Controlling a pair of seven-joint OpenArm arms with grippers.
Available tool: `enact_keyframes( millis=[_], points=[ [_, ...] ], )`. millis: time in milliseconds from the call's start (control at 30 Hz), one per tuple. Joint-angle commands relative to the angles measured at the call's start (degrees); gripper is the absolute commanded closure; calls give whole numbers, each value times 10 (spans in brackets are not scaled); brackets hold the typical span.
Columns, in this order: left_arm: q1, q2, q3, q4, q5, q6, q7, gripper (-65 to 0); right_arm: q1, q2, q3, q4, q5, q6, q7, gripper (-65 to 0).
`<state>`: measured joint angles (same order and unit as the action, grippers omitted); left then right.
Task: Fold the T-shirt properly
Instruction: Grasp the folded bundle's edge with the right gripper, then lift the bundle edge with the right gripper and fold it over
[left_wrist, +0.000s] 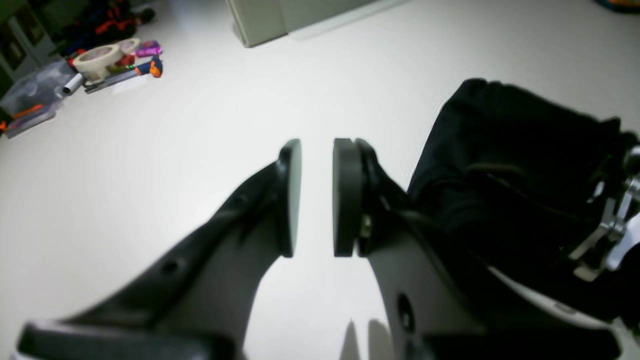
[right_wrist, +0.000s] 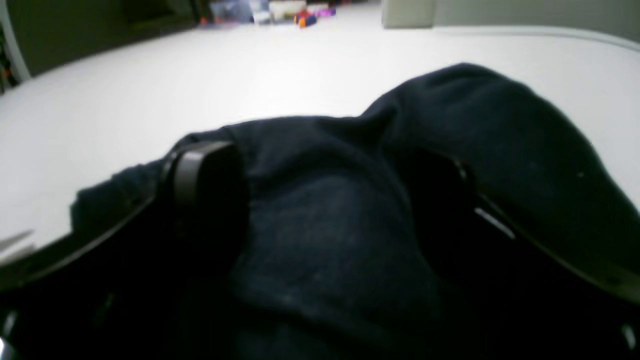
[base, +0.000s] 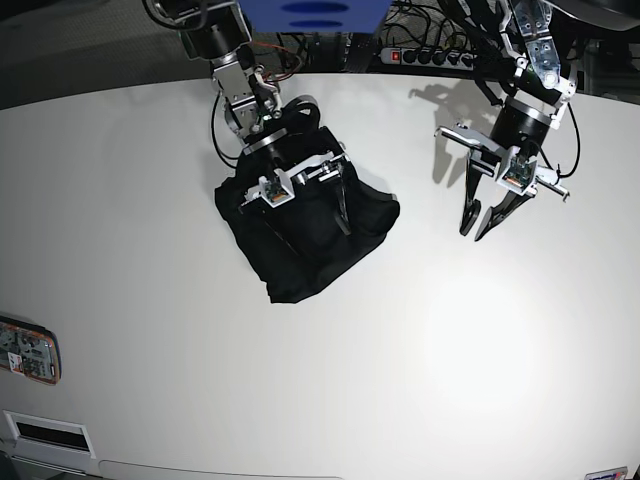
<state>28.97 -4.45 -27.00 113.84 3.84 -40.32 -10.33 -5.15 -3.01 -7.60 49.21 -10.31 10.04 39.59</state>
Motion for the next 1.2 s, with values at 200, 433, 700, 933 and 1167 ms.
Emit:
enact_keyframes(
  millis=[200, 433, 700, 933, 1167],
  points=[
    [-2, -2, 1, 11, -12, 3, -17, -90, -20, 2, 2, 50, 10, 15, -128, -494],
    [-1, -2, -2, 10, -8, 3, -13, -90, -61, 2, -4, 267, 9, 15, -239, -495],
    [-2, 20, -2, 10, -8, 3, -13, -90, -80, 2, -81, 525, 9, 15, -452, -496],
    [12, 21, 1, 10, -7, 3, -12, -88, -47, 2, -107, 590, 9, 18, -603, -492],
    [13, 32, 1, 13, -9, 3, 24, 0, -3, 2, -106, 592, 10, 19, -699, -88]
  ],
)
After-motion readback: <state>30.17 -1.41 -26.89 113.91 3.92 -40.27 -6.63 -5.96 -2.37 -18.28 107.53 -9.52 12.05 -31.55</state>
